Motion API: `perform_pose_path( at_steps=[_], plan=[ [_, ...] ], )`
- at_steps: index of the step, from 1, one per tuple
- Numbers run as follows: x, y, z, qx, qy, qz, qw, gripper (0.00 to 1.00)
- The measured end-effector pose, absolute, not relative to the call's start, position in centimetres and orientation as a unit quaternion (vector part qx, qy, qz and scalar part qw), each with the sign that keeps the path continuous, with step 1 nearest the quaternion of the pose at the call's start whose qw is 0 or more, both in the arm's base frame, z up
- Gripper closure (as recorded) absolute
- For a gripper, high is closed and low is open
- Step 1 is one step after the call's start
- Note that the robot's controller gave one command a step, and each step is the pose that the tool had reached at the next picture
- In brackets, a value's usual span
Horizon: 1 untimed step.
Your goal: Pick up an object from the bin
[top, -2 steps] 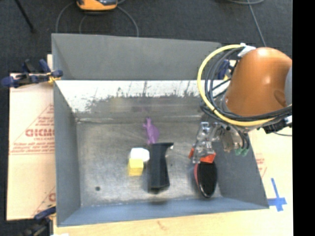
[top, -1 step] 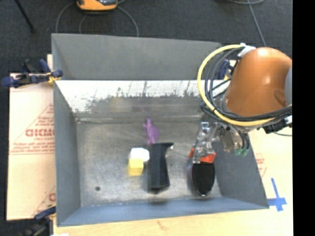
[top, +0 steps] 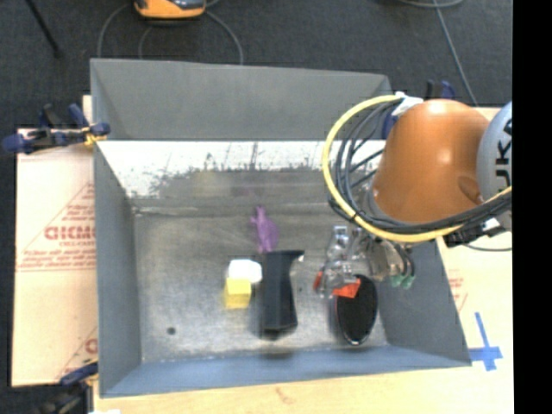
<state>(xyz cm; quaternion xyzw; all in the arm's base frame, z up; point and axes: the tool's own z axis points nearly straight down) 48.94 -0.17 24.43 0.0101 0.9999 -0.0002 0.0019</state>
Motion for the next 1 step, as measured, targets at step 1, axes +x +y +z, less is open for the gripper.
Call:
perform_pose_path(
  at_steps=[1],
  plan=[
    [50.36, 1.41, 24.1, 0.014, 1.0, 0.0, 0.002, 1.0]
  ],
)
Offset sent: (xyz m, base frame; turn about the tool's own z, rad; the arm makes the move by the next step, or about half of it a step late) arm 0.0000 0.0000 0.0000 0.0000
